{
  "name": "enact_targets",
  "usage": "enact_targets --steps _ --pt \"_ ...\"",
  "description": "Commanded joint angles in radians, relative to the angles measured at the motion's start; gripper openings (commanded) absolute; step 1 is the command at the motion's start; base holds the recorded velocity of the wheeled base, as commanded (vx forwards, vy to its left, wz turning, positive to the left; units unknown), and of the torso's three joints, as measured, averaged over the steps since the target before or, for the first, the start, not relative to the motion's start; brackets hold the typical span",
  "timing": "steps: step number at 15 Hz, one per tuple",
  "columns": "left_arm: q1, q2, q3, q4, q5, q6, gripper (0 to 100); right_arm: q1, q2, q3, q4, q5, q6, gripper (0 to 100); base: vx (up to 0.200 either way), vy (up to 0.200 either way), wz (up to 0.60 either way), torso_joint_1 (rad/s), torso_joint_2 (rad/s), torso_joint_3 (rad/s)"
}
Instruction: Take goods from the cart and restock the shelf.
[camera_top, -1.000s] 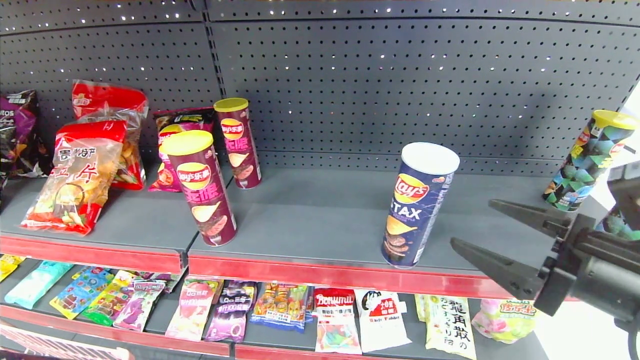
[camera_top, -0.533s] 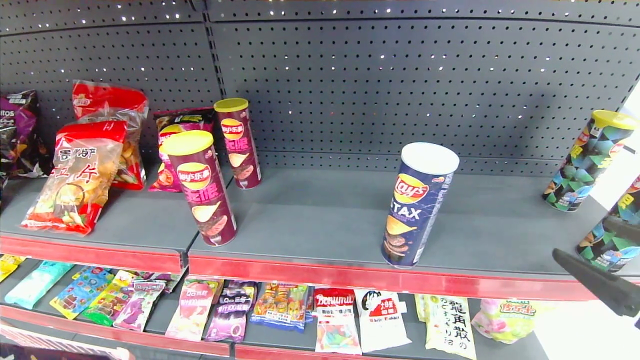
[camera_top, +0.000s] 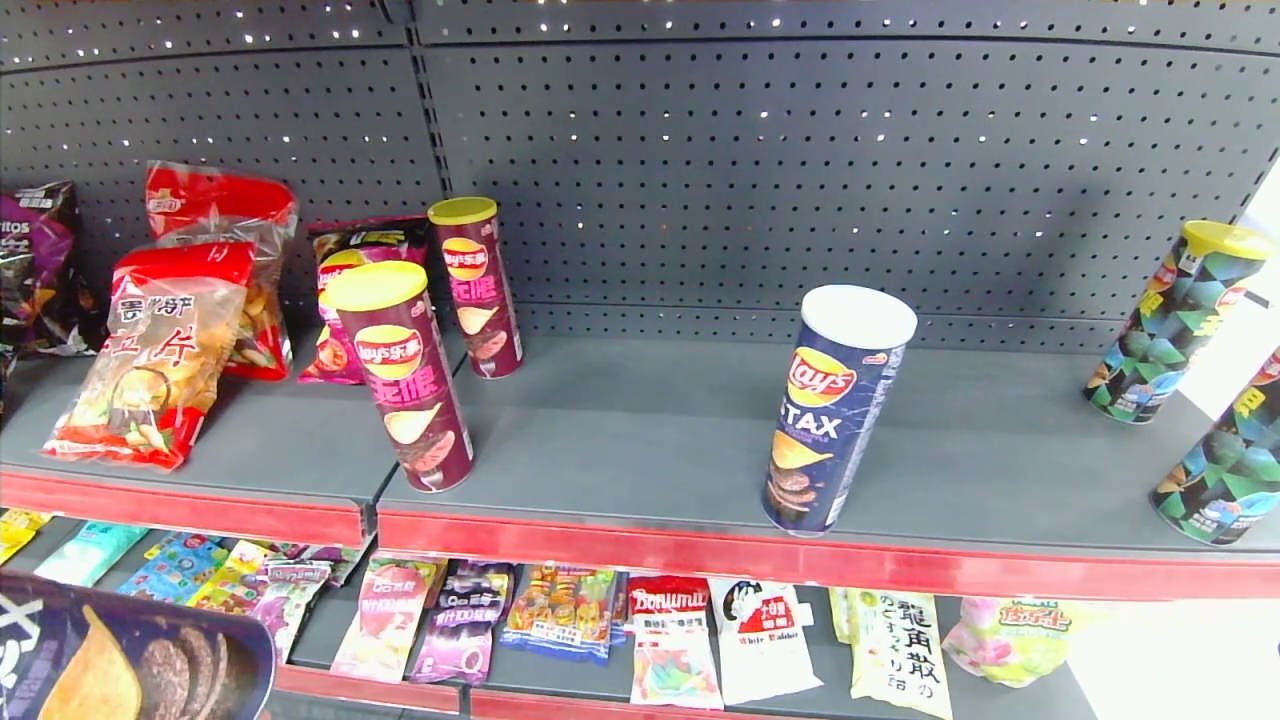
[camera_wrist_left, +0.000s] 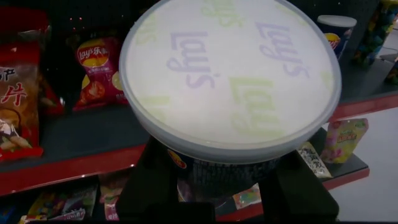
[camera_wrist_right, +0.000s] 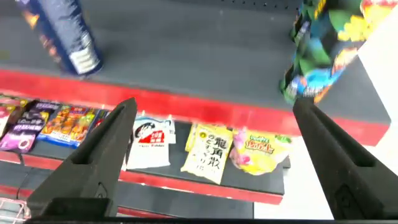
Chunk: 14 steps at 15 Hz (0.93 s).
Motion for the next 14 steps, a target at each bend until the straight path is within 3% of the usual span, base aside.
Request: enact_targets --steps 1,3,5,7,10,14 --pt "0.0 0.017 0.007 -0.001 -0.014 -0.008 0 0.026 -0.267 0.089 0.092 0.006 -0.001 100 0.0 0.0 0.0 0.0 0.0 0.0" --pt "0.0 0.02 0.002 -0.001 -0.028 -0.011 0 0.02 -0.302 0.136 0.099 -0.036 -0.003 100 0.0 0.0 0.0 0.0 0.0 0.0" --pt "0.0 0.022 0.01 0.0 -0.028 -0.011 0 0.02 -0.301 0.238 0.061 -0.206 0.005 100 0.0 0.0 0.0 0.0 0.0 0.0" --pt "0.0 0.016 0.027 0.0 -0.026 -0.011 0 0.022 -0.301 0.293 -0.065 -0.162 0.08 100 0.0 0.0 0.0 0.0 0.0 0.0" --pt "0.002 0.008 0.048 -0.001 -0.023 -0.031 0 0.022 -0.301 0.311 -0.057 -0.149 0.088 100 0.0 0.0 0.0 0.0 0.0 0.0" --pt "0.002 -0.018 0.07 0.0 -0.02 -0.034 0 0.02 -0.301 0.311 -0.057 -0.148 0.088 100 0.0 0.0 0.0 0.0 0.0 0.0"
